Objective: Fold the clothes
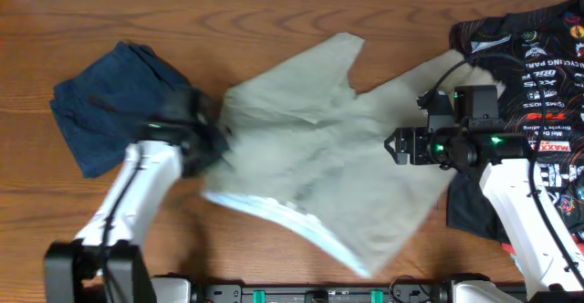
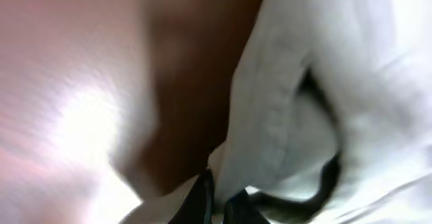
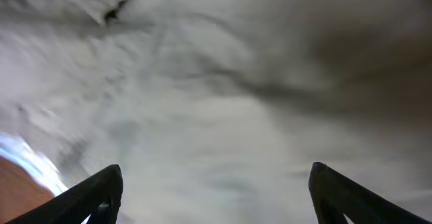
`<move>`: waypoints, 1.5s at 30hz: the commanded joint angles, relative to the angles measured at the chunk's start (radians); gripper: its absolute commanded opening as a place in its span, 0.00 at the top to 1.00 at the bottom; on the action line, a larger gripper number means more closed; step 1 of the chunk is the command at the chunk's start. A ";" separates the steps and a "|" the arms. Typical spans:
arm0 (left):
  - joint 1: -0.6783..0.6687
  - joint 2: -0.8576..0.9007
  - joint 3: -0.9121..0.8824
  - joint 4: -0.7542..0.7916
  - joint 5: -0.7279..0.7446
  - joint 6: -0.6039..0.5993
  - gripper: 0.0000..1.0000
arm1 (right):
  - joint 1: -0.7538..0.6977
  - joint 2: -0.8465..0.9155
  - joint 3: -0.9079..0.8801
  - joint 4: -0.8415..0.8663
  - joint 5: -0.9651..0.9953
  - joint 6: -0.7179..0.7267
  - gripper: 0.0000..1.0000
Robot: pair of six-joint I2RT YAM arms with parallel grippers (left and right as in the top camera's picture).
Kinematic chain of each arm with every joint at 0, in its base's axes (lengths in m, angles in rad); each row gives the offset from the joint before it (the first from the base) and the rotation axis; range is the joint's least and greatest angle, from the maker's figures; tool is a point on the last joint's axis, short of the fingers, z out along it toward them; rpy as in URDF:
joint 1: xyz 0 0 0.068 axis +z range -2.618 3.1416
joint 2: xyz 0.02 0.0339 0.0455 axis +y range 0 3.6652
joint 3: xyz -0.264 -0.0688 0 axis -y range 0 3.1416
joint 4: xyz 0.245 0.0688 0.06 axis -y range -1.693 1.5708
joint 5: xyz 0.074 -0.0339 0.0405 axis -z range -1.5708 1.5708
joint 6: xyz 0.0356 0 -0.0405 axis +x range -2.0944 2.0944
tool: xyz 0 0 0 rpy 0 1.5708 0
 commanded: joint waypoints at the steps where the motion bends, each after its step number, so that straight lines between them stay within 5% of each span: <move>1: 0.068 -0.032 0.128 0.013 -0.039 0.079 0.94 | 0.051 -0.016 0.014 0.051 -0.039 0.028 0.13; 5: 0.071 -0.031 0.163 0.016 -0.037 0.156 0.94 | 0.126 -0.008 0.014 0.129 -0.039 0.028 0.12; 13: 0.071 -0.028 0.160 -0.211 -0.121 0.158 0.94 | 0.251 0.094 0.014 0.307 0.097 0.042 0.13; 18: 0.071 -0.028 0.160 -0.259 -0.282 0.158 0.47 | 0.265 0.171 0.014 0.454 0.319 0.063 0.13; 20: 0.071 -0.028 0.160 -0.257 -0.296 0.158 0.39 | 0.256 0.203 0.014 0.473 0.407 0.062 0.14; 26: 0.071 -0.034 0.192 -0.259 -0.278 0.157 0.41 | 0.193 0.278 0.014 0.389 0.492 0.062 0.16; 33: 0.070 -0.058 0.195 -0.373 0.001 0.157 0.55 | 0.187 0.281 0.040 0.457 0.242 -0.014 0.28; 37: 0.070 -0.058 0.195 -0.460 0.012 0.158 0.59 | 0.225 0.288 0.104 0.431 0.098 -0.057 0.25; 45: 0.039 -0.058 0.186 -0.547 0.028 0.177 0.60 | 0.323 0.467 0.296 0.475 0.135 -0.062 0.23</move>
